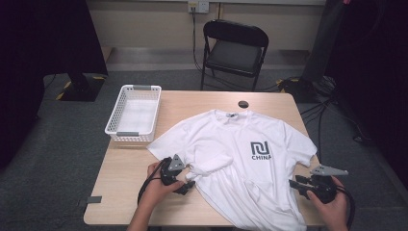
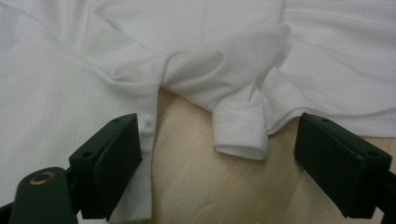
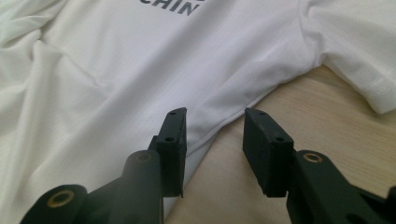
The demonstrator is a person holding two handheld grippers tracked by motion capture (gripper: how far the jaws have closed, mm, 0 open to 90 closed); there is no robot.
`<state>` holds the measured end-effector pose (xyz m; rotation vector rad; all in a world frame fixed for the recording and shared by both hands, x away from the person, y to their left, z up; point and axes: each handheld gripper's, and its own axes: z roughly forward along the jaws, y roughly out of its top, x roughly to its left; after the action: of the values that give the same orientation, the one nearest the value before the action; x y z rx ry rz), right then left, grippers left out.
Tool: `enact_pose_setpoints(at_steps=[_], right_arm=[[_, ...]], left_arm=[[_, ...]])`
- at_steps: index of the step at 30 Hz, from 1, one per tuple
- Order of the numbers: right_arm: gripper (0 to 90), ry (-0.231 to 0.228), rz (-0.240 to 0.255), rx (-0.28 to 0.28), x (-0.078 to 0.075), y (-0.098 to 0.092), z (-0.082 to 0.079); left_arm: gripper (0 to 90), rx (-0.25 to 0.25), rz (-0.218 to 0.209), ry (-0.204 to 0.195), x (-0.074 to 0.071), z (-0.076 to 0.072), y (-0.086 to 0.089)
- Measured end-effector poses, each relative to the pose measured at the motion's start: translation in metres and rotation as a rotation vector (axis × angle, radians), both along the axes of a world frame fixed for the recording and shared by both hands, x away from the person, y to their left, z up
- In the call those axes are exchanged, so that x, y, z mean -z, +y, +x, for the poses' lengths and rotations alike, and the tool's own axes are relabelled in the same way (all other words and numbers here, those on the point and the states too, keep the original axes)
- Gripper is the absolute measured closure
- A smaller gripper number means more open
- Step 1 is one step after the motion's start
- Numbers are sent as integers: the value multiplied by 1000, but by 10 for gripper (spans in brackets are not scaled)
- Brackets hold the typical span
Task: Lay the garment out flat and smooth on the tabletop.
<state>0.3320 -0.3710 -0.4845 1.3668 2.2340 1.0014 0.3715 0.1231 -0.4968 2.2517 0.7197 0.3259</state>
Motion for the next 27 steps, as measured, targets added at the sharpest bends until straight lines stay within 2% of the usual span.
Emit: enact_pose_setpoints(at_steps=[2,4,5,6,7,10,12,13,14,15,16,19,20,22,23,24,26,27], right_arm=[[653,11,-3,-8,3,1,4],[812,0,0,-26,3,0,3],[812,0,0,-26,3,0,3],[846,-4,-12,-30,2,-1,1],[900,0,-2,-38,1,-3,0],[900,5,-20,-33,1,-12,-2],[900,7,0,-19,2,-19,-3],[849,11,31,-12,2,-22,-3],[744,17,64,13,2,-23,-2],[733,18,80,23,1,-23,-1],[682,11,94,27,1,-21,0],[670,21,111,30,1,-14,5],[655,23,99,39,2,-11,7],[665,45,89,41,6,-6,10],[682,39,90,48,6,-4,10],[763,51,90,28,5,-3,11],[833,33,70,15,4,-2,9],[838,28,54,14,3,-1,9]], left_arm=[[144,0,-1,0,0,0,0],[144,2,-1,0,0,0,0],[144,2,-1,0,0,0,0],[144,1,0,0,0,0,0],[144,0,-1,0,0,0,0],[144,-1,-1,0,0,0,0],[143,0,-1,1,0,0,0],[143,0,-1,1,0,0,0],[143,-1,-2,1,0,1,0],[142,-2,-2,0,0,1,0],[142,-2,-2,0,0,1,0],[142,-3,-4,-1,0,0,0],[142,-4,-4,-1,0,0,0],[142,-3,-4,-1,0,0,0],[142,-1,-3,0,0,0,0],[142,-1,-3,-1,0,0,0],[142,-2,-4,0,0,0,0],[142,-2,-4,0,0,0,0]])
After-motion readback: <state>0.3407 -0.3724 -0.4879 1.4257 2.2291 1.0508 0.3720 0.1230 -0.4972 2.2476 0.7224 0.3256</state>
